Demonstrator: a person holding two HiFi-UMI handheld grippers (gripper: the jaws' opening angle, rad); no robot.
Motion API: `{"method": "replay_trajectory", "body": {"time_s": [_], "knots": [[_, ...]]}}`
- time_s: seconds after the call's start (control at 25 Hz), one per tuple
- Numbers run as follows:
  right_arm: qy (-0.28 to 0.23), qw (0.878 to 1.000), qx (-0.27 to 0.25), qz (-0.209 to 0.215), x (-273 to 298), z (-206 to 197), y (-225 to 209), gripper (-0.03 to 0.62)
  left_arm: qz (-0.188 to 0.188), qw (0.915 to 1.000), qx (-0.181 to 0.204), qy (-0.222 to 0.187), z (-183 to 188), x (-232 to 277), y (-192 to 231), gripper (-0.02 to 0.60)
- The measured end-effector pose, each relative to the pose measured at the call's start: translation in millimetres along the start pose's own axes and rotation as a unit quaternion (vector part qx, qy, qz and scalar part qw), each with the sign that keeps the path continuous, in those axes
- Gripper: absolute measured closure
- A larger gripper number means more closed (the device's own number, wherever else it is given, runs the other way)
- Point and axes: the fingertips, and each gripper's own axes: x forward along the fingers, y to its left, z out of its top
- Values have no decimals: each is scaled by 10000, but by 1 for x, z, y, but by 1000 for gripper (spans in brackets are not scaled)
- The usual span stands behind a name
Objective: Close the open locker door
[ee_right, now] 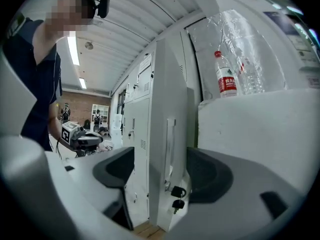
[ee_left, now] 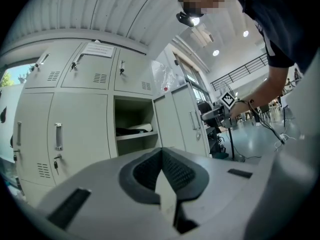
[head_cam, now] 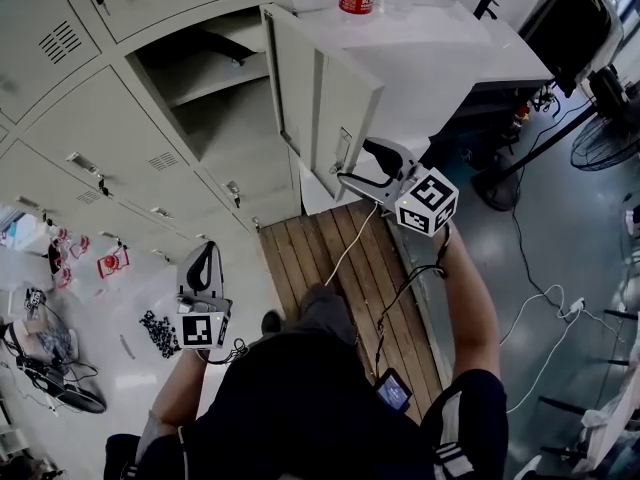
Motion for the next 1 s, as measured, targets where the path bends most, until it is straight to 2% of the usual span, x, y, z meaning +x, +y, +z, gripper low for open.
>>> {"method": "replay_trajectory", "body": {"time_s": [0.36, 0.68, 0.84, 1.0], "knots": [[-29, 9994, 73, 330, 5, 1, 0, 327, 137, 9999, 41, 26, 0, -4, -2, 578], [-58, 9992, 107, 374, 5, 3, -4, 387, 239, 9995, -187, -20, 6, -2, 0, 578], [-27, 9990, 86, 430, 5, 3, -2, 410, 165, 9998, 81, 74, -2, -4, 2, 578], [-19, 9988, 72, 474, 5, 3, -2, 425, 152, 9998, 75, 68, -2, -2, 2, 578]]}}
